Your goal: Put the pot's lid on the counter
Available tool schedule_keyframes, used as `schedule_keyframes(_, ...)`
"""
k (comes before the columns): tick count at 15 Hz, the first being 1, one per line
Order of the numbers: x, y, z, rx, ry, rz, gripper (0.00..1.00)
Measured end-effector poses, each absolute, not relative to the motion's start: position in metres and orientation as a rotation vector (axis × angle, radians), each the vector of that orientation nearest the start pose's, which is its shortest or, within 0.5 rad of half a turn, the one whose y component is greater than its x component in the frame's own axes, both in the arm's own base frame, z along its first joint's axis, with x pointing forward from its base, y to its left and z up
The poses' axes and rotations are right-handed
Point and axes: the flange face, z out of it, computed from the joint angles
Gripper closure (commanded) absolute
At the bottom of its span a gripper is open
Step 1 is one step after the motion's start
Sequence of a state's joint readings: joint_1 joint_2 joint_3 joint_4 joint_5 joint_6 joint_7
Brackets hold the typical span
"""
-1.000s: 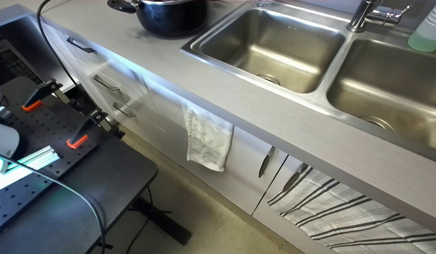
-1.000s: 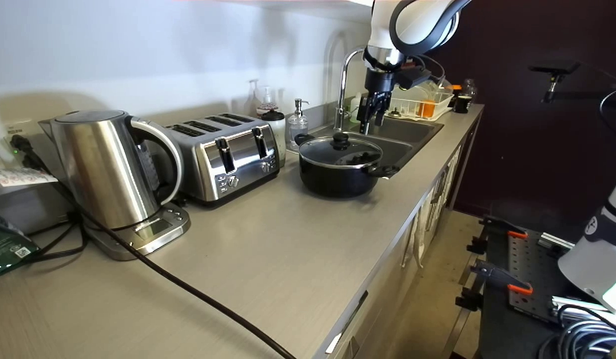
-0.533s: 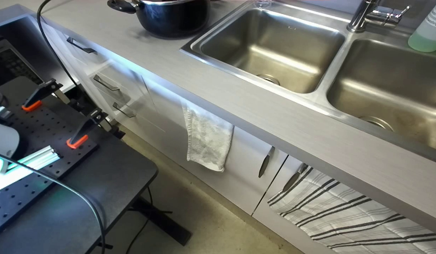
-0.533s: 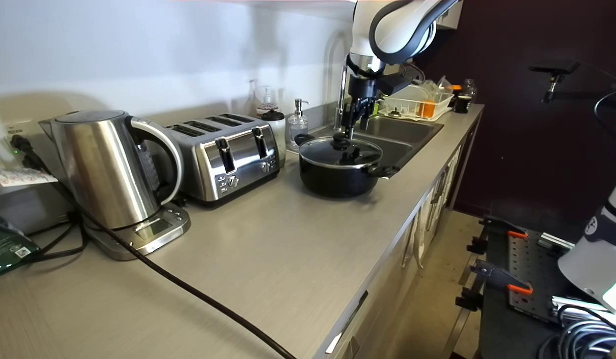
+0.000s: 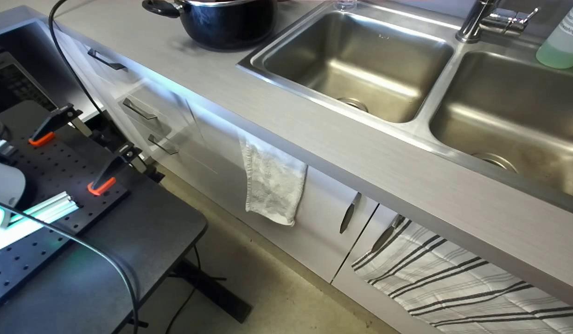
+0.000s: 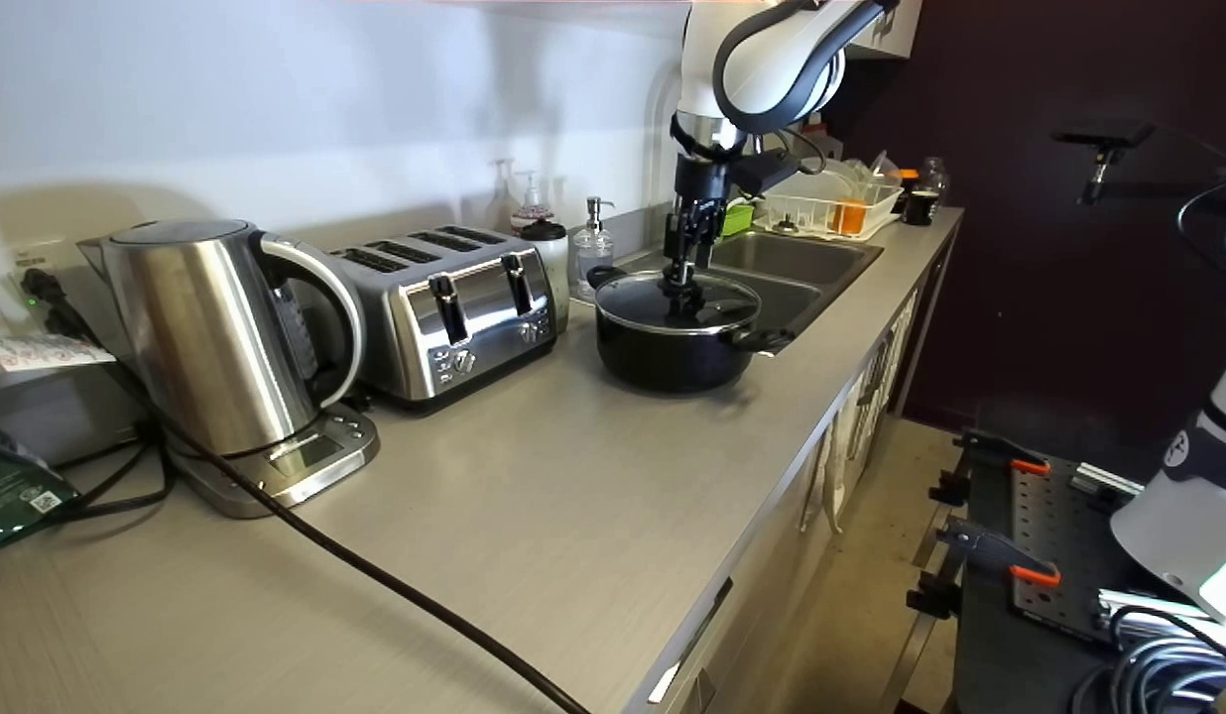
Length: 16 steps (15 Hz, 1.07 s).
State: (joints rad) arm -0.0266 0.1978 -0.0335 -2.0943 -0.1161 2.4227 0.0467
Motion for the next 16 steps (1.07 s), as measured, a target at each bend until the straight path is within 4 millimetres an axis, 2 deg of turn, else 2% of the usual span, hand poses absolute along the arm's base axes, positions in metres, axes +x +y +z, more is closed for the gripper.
schedule_keyframes(3, 0.5897, -0.0296, 0.3405, -3.223, 0.022, -0.215, 0.72)
schedule_keyframes(4, 0.5904, -0.0284, 0.3406, -3.222, 0.018, -0.216, 0.77)
schedule_keyframes(16, 0.5862, -0.0244, 0.3438, -3.22, -0.049, -0.242, 0.77)
